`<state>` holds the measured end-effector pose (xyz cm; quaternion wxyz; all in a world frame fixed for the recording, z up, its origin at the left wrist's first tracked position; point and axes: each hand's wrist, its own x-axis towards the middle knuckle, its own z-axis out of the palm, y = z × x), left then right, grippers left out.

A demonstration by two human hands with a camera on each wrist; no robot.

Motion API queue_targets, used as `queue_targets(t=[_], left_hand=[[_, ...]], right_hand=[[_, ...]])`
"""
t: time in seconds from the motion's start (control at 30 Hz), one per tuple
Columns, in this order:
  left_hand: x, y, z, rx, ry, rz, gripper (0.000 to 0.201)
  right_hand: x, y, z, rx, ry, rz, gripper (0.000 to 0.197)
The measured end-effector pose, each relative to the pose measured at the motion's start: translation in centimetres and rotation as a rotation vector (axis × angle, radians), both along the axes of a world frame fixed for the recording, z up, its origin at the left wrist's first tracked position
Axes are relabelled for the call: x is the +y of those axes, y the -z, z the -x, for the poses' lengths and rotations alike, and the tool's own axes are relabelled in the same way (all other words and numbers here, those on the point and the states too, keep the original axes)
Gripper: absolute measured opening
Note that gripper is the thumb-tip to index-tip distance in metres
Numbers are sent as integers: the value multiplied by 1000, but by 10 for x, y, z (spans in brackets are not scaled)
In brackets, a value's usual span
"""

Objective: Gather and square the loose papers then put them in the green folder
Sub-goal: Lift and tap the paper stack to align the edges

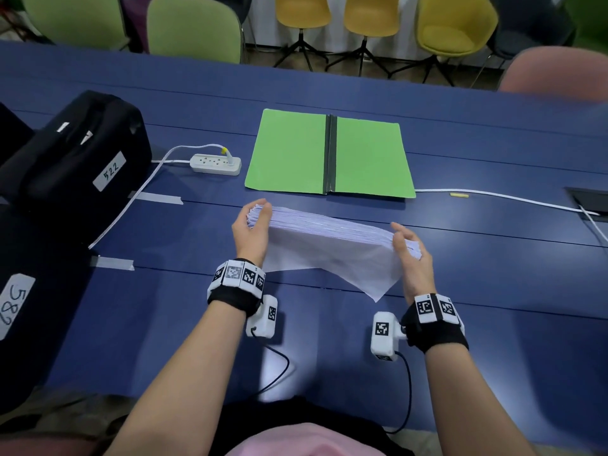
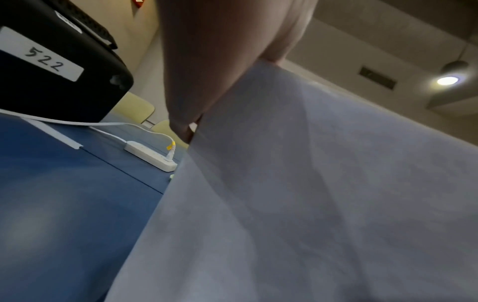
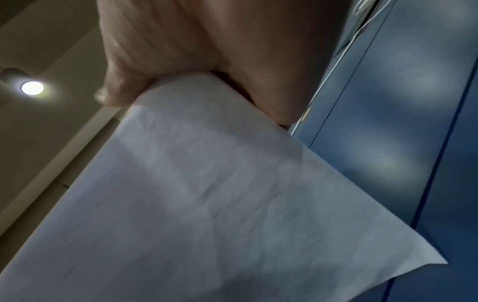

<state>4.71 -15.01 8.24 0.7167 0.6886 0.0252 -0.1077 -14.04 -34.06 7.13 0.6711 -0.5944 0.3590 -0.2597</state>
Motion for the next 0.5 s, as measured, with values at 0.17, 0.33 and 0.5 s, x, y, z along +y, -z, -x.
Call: queue_targets(t=[0.17, 0.33, 0.5], left_hand=[[3, -2, -4, 28, 140, -122, 49], [5, -32, 1, -400, 323, -835, 117], [-14, -87, 21, -667, 801, -760, 55]], right_hand=[[-1, 2, 7, 141, -278, 164, 22], [-2, -14, -5, 181, -79, 323, 27], [9, -72, -30, 216, -253, 621, 5]])
